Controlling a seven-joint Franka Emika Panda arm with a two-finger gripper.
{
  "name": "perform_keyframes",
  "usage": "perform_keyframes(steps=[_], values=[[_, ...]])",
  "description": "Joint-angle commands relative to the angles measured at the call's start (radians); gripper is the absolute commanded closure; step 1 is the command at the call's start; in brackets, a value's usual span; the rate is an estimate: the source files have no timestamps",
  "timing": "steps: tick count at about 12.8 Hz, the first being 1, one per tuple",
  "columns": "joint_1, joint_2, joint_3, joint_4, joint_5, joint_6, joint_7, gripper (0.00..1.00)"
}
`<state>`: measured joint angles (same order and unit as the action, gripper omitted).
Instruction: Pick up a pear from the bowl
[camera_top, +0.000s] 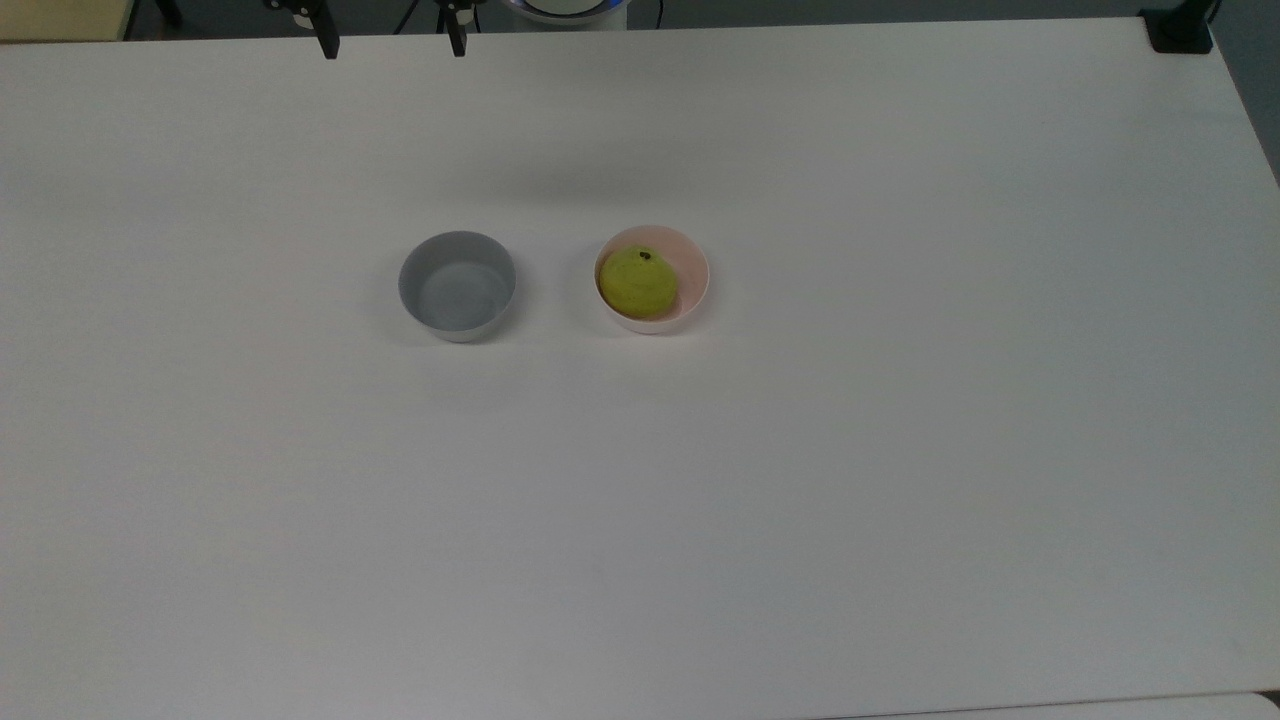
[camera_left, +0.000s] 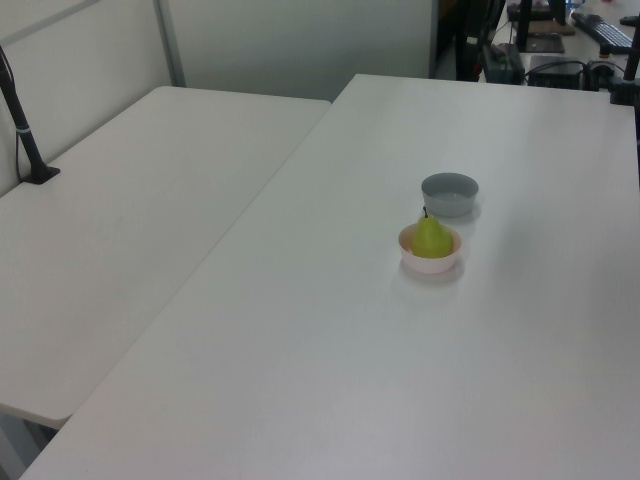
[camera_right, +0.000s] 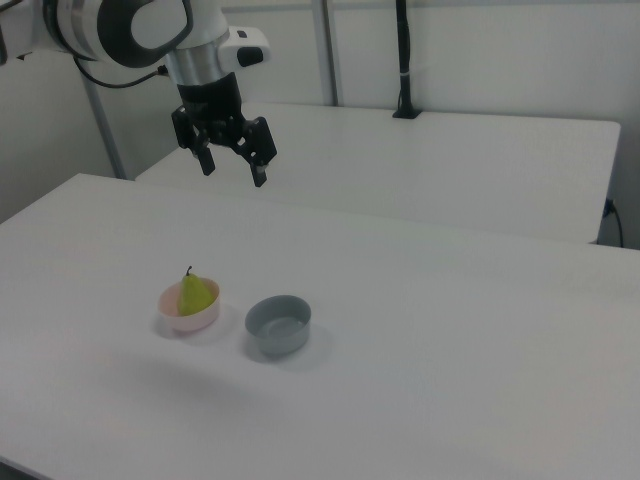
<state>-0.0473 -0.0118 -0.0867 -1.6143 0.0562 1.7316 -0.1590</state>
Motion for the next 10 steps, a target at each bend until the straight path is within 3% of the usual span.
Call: perform_keyframes(steps=[1,10], values=[[0.009,-0.013,-0.001,-0.021,0.014,0.009,0.015,0.0],[0.006,-0.014,-0.001,-0.021,0.014,0.009,-0.002,0.0]])
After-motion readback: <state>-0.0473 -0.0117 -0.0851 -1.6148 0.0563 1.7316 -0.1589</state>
